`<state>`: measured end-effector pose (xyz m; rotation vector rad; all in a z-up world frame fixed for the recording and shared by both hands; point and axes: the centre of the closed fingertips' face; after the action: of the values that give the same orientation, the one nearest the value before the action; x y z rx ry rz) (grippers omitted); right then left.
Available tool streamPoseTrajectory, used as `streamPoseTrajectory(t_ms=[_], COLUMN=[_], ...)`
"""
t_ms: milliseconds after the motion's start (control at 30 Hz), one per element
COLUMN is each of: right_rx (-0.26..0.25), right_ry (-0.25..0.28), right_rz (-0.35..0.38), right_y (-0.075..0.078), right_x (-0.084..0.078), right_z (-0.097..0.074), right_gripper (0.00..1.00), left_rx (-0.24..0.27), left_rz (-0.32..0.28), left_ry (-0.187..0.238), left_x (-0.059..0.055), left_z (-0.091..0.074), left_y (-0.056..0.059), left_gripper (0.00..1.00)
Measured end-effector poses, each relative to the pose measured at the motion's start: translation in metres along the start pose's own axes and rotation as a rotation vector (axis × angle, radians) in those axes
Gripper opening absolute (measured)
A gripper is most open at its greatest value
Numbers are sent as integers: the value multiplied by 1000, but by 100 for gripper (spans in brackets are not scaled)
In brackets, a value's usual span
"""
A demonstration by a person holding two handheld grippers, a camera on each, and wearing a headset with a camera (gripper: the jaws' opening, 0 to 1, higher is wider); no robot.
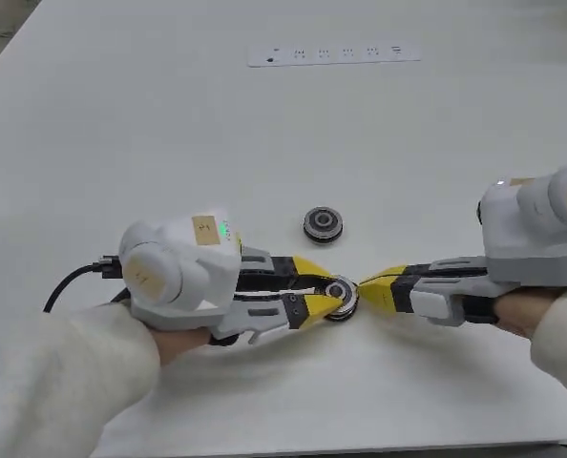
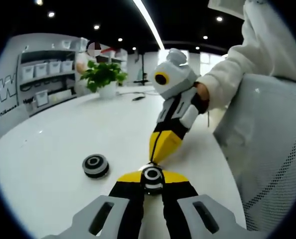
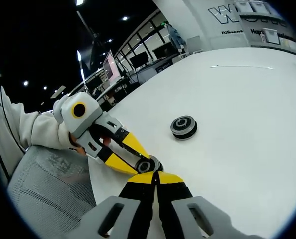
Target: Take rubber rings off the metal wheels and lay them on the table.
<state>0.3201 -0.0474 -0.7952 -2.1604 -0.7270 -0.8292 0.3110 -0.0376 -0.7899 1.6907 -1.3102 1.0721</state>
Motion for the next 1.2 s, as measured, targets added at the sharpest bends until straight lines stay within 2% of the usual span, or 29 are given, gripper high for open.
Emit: streamPoseTrajectory(t_ms=[600, 1200], right_rx=[7, 6], right_ry=[-28, -38], right_rz=[-27, -62], right_y=[-10, -13], right_x=[2, 4], right_z=[3, 2], right_gripper=[0, 0], left_rx=[0, 1], left_rz=[-11, 1], left_ry=[3, 1], left_x=[-1, 0], left_z=[0, 0], left_y=[-1, -1], left_gripper=[14, 14])
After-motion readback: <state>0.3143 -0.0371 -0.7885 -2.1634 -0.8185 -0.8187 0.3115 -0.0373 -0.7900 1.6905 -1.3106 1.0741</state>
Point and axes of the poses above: the centre of the closed fingertips' face, and the gripper's own axes: z roughly forward along the fingers, y roughly to its right, x roughly out of its top, and after that the axes turned 6 degrees about -x, right-handed
